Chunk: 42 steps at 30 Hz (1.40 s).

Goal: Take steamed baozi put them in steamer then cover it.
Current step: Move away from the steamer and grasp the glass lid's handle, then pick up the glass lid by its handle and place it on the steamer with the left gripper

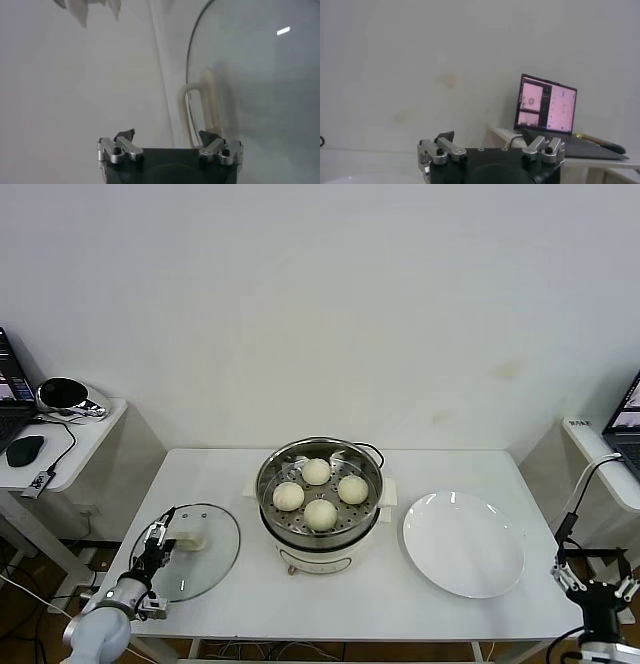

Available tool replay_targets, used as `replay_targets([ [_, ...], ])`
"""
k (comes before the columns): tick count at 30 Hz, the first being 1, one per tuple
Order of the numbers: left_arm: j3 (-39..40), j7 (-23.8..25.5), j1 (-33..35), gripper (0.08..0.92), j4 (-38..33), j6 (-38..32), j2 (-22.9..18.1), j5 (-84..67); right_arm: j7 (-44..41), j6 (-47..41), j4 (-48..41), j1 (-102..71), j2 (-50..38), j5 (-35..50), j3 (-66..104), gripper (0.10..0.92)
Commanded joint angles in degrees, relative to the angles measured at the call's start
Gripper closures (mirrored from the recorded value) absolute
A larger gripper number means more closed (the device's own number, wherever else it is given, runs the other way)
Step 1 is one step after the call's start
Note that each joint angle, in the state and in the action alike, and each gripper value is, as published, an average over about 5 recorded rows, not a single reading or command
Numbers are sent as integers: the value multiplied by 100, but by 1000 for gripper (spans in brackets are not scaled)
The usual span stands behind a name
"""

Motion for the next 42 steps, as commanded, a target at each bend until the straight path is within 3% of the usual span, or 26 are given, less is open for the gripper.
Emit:
replay_targets([
  [1,53,26,-297,207,304,-56,9,144,28,19,-54,-40,29,-30,-9,203],
  [16,32,-238,-339,631,635,-333,-61,-12,2,44,-64,-28,32,-64,-156,203],
  [24,-111,-458,147,838,-533,-98,1,-354,-10,154,-86,-124,-17,-186,-269,203],
  [28,-219,-347,689,849,-1589,829,97,-741,-15,261,-110,-180,-53,-421,-405,203],
  [34,-416,279,1427,849,-3176,2398,382,-1718,-28,356,-31,-255,-27,-639,-588,203],
  [42,-239,1004,1123,849,-4253,3227,811,-2496,-39,421,59,-287,96,-844,-805,203],
])
